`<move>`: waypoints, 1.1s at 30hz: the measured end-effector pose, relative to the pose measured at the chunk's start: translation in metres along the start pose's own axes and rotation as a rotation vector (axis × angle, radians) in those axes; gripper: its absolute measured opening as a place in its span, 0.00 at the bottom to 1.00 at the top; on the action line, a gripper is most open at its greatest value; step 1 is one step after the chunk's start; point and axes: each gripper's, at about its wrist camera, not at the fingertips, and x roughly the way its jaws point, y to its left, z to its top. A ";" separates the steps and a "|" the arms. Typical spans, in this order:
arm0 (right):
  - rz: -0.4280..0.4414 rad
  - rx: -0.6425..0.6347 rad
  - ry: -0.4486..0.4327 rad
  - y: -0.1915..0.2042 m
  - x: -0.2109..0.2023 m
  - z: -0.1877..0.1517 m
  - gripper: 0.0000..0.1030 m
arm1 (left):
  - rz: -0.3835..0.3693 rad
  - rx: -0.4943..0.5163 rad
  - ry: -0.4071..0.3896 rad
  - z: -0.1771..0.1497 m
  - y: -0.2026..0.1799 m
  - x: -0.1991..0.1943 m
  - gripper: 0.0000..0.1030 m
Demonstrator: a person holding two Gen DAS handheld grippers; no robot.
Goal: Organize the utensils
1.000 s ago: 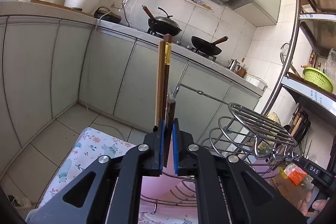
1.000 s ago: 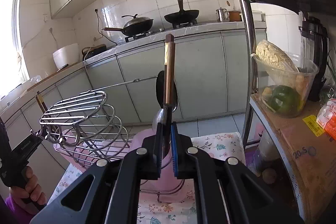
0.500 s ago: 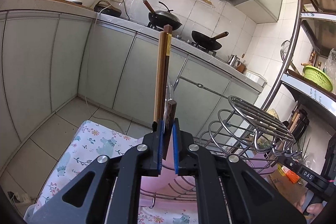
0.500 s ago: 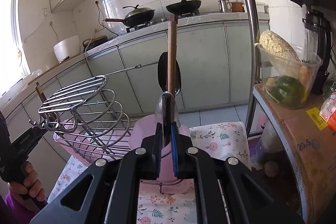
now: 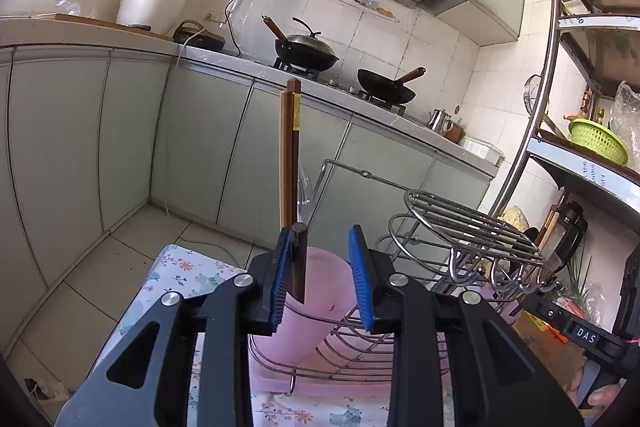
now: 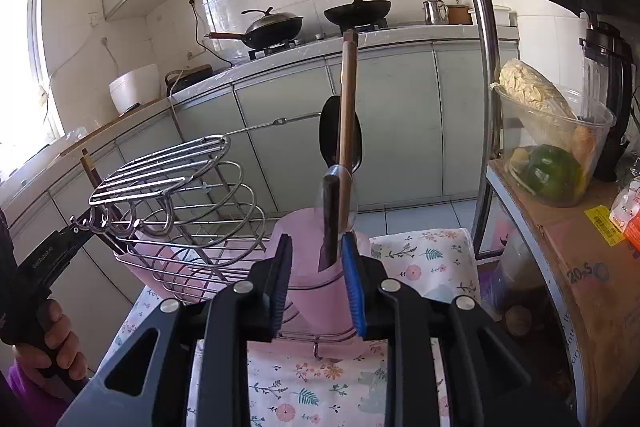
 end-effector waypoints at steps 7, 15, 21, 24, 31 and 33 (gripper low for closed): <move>0.005 -0.008 0.000 0.005 -0.005 -0.004 0.27 | 0.028 0.010 -0.019 0.003 0.003 -0.008 0.29; 0.011 -0.009 0.024 0.008 -0.006 -0.013 0.28 | 0.046 0.007 0.006 -0.003 0.009 -0.013 0.36; 0.029 -0.037 0.048 0.020 -0.005 -0.022 0.28 | 0.048 0.044 0.041 -0.010 0.003 -0.016 0.37; 0.034 -0.065 0.050 0.027 -0.007 -0.025 0.29 | 0.040 0.050 0.061 -0.012 0.000 -0.020 0.37; 0.031 -0.125 0.069 0.045 -0.014 -0.037 0.34 | 0.015 0.094 0.091 -0.017 -0.014 -0.031 0.37; 0.032 -0.143 0.073 0.051 -0.019 -0.041 0.37 | 0.010 0.106 0.107 -0.018 -0.019 -0.034 0.40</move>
